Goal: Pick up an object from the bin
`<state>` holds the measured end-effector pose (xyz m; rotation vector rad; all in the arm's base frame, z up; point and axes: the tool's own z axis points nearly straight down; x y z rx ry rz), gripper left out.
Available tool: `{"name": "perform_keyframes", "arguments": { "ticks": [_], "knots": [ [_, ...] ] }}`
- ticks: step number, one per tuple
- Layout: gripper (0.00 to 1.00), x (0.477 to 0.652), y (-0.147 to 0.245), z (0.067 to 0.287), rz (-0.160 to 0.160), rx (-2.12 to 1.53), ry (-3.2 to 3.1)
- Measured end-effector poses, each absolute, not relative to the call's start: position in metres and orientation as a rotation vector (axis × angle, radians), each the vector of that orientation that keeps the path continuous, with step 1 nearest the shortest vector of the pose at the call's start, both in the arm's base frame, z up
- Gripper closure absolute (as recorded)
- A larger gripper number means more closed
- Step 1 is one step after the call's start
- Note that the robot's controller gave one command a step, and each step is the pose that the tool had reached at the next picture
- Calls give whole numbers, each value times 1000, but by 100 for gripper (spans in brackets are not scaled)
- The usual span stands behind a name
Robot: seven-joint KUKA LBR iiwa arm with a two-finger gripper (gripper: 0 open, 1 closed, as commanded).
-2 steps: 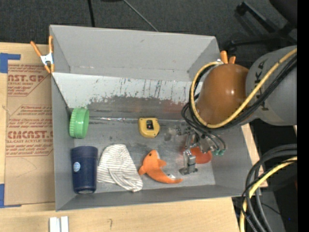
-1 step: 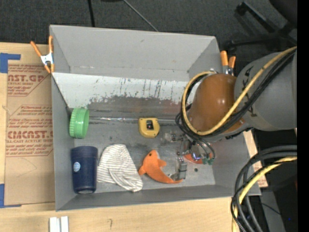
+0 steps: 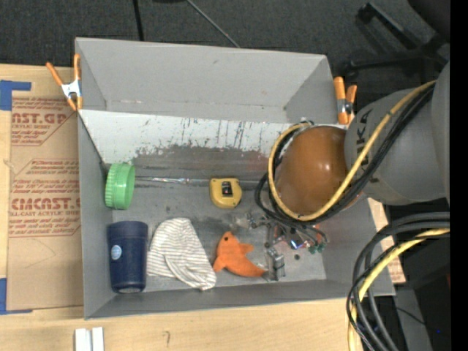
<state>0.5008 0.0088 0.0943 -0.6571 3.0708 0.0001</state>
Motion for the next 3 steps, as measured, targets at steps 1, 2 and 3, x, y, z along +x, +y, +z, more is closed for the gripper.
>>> {"name": "perform_keyframes", "arguments": {
  "ticks": [1,2,3],
  "knots": [
    [100,491,50,70,1,-253,3131],
    [100,490,50,70,1,-254,3131],
    [100,489,56,228,2,-201,3132]
  ]
}}
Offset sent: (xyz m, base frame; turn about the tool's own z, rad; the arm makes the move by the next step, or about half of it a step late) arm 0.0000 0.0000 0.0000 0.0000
